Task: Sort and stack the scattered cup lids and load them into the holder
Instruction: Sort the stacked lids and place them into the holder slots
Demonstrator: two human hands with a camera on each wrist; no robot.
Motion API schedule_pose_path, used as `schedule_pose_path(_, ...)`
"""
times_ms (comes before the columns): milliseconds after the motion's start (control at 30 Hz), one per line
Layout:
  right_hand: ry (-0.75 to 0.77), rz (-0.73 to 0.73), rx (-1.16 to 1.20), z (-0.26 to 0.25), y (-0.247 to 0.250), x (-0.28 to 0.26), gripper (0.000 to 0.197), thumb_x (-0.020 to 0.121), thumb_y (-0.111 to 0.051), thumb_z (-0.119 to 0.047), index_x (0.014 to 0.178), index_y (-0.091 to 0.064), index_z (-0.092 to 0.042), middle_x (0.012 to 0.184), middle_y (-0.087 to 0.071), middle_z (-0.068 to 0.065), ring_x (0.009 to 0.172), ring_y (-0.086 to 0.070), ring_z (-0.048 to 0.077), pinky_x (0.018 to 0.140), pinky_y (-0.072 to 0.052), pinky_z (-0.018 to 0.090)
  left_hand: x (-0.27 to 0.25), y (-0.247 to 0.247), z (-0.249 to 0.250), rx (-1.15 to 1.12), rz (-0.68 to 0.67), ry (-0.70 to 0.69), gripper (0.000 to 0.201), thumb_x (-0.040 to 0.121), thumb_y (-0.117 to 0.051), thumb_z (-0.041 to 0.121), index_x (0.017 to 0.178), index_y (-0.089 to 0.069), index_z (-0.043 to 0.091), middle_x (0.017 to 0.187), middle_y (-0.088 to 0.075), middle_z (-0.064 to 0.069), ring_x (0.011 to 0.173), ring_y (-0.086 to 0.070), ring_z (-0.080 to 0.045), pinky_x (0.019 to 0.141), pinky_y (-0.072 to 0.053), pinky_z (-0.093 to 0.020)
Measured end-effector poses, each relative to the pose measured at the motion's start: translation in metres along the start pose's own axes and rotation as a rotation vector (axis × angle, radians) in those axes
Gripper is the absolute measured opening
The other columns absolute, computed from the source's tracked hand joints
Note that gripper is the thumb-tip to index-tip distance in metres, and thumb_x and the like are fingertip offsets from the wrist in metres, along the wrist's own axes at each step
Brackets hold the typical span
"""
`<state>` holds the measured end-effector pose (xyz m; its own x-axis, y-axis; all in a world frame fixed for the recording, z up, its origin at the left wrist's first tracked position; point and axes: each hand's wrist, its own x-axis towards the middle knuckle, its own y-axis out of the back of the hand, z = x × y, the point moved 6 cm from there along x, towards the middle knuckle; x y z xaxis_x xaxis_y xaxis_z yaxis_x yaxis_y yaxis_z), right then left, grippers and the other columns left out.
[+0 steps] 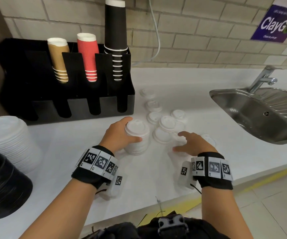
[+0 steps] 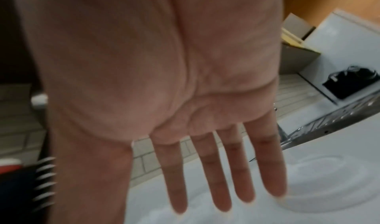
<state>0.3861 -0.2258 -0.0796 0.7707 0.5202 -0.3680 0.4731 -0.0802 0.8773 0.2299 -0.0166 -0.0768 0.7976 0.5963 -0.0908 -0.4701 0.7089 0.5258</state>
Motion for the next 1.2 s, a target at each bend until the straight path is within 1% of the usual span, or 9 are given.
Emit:
schedule_pose_path(100,0.044,-0.078,-0.023,-0.007,-0.014,-0.003,0.074,0.081,-0.074,-0.032,0.144,-0.035,-0.035,0.140,-0.042,0.006,0.128,-0.043,0.024,0.103,-0.036,0.035,0.000,0.000,0.001,0.003,-0.003,0.003,0.082,0.068,-0.087,0.028,0.140,-0.048,0.023,0.136,-0.055,-0.001,0.124,-0.050,-0.023,0.107,-0.041,-0.041)
schedule_pose_path(200,0.089,-0.079,-0.063,-0.015,-0.020,-0.003,0.070,0.080,-0.074,-0.023,0.140,-0.040,-0.035,0.133,-0.043,0.006,0.122,-0.047,0.024,0.096,-0.041,0.034,-0.001,0.001,0.002,0.008,-0.004,-0.001,0.082,0.068,-0.087,0.028,0.139,-0.048,0.023,0.136,-0.055,-0.001,0.124,-0.050,-0.023,0.106,-0.041,-0.041)
schedule_pose_path(333,0.092,-0.019,-0.049,-0.017,-0.009,-0.001,0.060,0.083,-0.071,-0.028,0.136,-0.043,-0.030,0.130,-0.045,0.008,0.118,-0.049,0.026,0.093,-0.041,0.032,-0.004,0.000,0.003,0.029,0.001,-0.018,0.083,0.069,-0.086,0.029,0.141,-0.046,0.022,0.139,-0.051,0.000,0.125,-0.050,-0.024,0.107,-0.040,-0.041)
schedule_pose_path(467,0.267,0.146,0.279,-0.038,0.021,-0.004,0.050,0.083,-0.071,-0.036,0.127,-0.048,-0.030,0.118,-0.055,0.003,0.104,-0.057,0.020,0.081,-0.046,0.027,-0.007,-0.001,0.004,0.061,0.028,-0.049,0.083,0.070,-0.085,0.032,0.142,-0.045,0.023,0.140,-0.045,0.001,0.121,-0.052,-0.025,0.104,-0.042,-0.043)
schedule_pose_path(600,0.469,0.164,0.538,-0.080,0.019,-0.011,0.039,0.081,-0.073,-0.033,0.116,-0.056,-0.038,0.107,-0.059,-0.006,0.092,-0.060,0.010,0.070,-0.045,0.009,-0.010,0.000,0.004,0.052,0.039,-0.068,0.087,0.069,-0.086,0.033,0.143,-0.042,0.024,0.136,-0.048,0.001,0.118,-0.054,-0.026,0.102,-0.044,-0.043)
schedule_pose_path(733,0.547,0.169,0.411,-0.113,0.005,-0.008,0.046,0.080,-0.074,-0.031,0.122,-0.058,-0.034,0.117,-0.056,0.001,0.103,-0.056,0.016,0.086,-0.043,0.022,-0.011,0.001,0.005,0.003,0.057,-0.068,0.115,0.066,-0.088,0.031,0.153,-0.013,0.028,0.127,-0.054,0.002,0.108,-0.059,-0.024,0.097,-0.048,-0.039)
schedule_pose_path(833,0.571,0.167,0.306,-0.126,0.004,-0.005,0.046,0.078,-0.074,-0.034,0.122,-0.060,-0.033,0.114,-0.056,0.003,0.103,-0.055,0.016,0.086,-0.039,0.023,-0.012,0.002,0.004,-0.021,0.083,-0.073,0.128,0.065,-0.089,0.027,0.154,0.003,0.030,0.107,-0.054,0.011,0.097,-0.063,-0.020,0.088,-0.050,-0.033)
schedule_pose_path(1067,0.600,0.162,0.203,-0.140,0.003,-0.004,0.046,0.075,-0.077,-0.031,0.120,-0.064,-0.029,0.103,-0.052,-0.001,0.094,-0.049,0.011,0.081,-0.034,0.020,-0.010,0.001,0.002,-0.050,0.109,-0.077,0.131,0.065,-0.089,0.021,0.153,0.008,0.029,0.090,-0.051,0.023,0.083,-0.061,-0.010,0.072,-0.044,-0.022)
schedule_pose_path(1200,0.614,0.161,0.152,-0.145,0.004,-0.005,0.047,0.075,-0.076,-0.031,0.121,-0.065,-0.027,0.103,-0.051,-0.001,0.094,-0.049,0.012,0.081,-0.035,0.020,-0.009,0.000,0.001,-0.030,0.105,-0.068,0.131,0.065,-0.089,0.023,0.154,0.007,0.027,0.088,-0.050,0.025,0.084,-0.060,-0.010,0.078,-0.043,-0.024)
